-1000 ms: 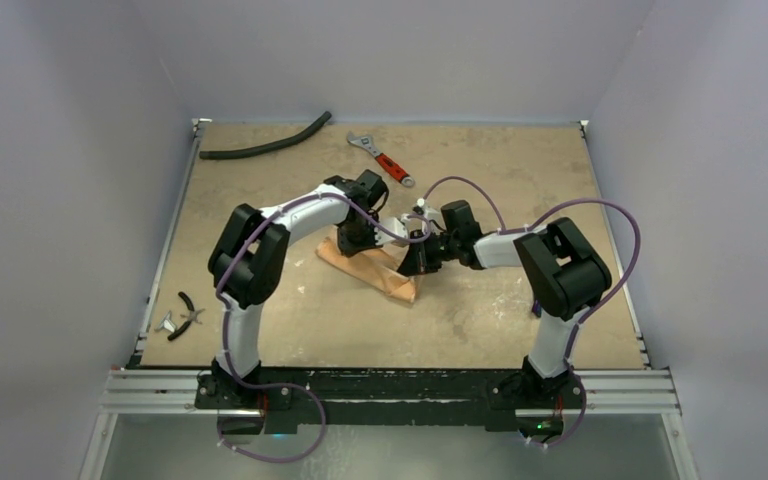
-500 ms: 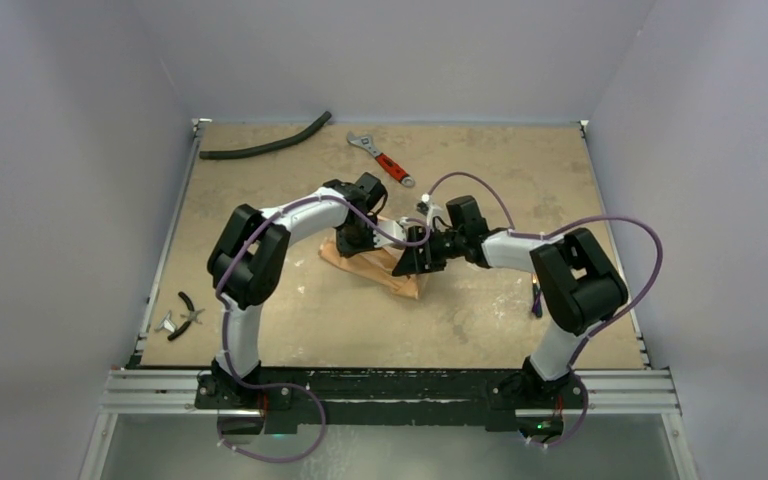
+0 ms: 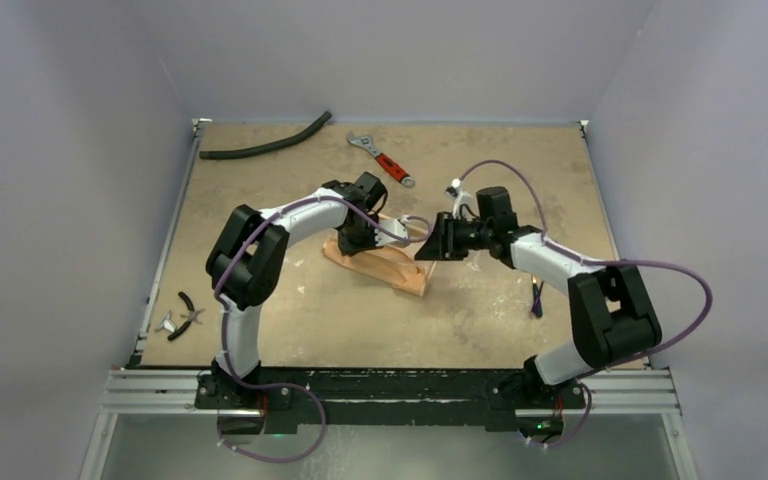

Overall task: Fold the napkin into a case and place the utensils inside
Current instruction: Fold the lower triangle-folded napkin at the center of the board.

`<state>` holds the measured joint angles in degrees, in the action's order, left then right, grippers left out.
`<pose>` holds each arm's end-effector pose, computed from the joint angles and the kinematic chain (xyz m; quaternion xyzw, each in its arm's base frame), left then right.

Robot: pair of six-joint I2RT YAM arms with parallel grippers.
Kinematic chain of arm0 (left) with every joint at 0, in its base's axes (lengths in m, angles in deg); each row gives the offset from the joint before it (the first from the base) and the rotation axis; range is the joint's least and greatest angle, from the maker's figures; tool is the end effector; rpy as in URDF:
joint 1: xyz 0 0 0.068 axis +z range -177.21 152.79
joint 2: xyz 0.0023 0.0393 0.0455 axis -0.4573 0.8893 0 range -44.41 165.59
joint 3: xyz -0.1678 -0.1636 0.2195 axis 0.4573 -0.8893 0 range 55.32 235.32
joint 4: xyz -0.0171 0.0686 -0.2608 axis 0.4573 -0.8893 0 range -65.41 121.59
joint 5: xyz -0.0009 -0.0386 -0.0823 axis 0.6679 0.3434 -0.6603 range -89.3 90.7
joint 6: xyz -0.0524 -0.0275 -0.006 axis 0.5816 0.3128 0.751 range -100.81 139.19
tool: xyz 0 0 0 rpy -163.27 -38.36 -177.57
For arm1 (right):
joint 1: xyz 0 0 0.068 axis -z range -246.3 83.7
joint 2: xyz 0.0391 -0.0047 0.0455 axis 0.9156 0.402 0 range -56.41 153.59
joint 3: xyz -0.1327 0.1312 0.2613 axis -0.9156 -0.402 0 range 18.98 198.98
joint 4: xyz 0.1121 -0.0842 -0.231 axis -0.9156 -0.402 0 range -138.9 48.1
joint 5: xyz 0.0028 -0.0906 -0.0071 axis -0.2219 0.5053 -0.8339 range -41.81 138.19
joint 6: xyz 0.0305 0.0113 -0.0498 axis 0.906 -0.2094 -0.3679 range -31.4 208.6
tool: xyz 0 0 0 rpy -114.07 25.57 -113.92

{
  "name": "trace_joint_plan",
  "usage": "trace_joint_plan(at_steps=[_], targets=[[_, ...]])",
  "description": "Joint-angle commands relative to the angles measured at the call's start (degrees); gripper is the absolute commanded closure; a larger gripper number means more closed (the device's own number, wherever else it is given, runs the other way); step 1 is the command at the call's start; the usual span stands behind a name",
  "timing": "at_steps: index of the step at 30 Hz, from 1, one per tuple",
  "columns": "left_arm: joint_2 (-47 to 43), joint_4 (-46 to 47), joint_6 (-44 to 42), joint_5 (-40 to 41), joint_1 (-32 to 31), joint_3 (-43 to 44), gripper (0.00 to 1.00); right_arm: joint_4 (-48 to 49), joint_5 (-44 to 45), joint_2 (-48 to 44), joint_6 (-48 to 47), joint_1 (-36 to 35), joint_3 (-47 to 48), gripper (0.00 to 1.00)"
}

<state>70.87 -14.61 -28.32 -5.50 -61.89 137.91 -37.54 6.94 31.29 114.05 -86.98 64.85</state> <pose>0.3453 -0.2445 0.1951 0.6572 0.7456 -0.0427 0.1020 0.2909 0.1406 0.2369 -0.1208 0.8450 0.4529 0.2573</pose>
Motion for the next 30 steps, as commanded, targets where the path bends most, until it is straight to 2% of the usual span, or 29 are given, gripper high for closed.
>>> trace_joint_plan(at_steps=[1, 6, 9, 15, 19, 30], targets=[[-1.03, 1.46, -0.07, -1.72, -0.35, -0.95, 1.0, -0.94, 0.21, -5.07, 0.66, 5.51, -1.57, 0.59], [-1.06, 1.18, 0.0, -1.98, -0.38, -0.77, 1.0, 2.2, 3.55, -5.75, 2.82, 6.38, -3.92, 0.59], [-1.2, 1.12, -0.04, -1.97, -0.39, -1.0, 1.0, 11.2, 6.67, -4.95, 8.02, 7.57, -4.27, 0.64], [-1.52, 1.11, -0.11, -1.82, -0.48, -0.79, 1.0, 13.23, 5.08, 12.61, 4.87, 5.76, 15.44, 0.73], [-1.64, 1.1, -0.15, -1.4, -0.41, -0.13, 1.0, 10.27, 4.69, 21.67, 2.1, 2.08, 25.43, 0.77], [-1.94, 2.65, -0.35, 0.2, -1.06, 1.79, 1.0, 9.95, 1.38, 34.64, 1.45, -1.99, 31.41, 0.84]])
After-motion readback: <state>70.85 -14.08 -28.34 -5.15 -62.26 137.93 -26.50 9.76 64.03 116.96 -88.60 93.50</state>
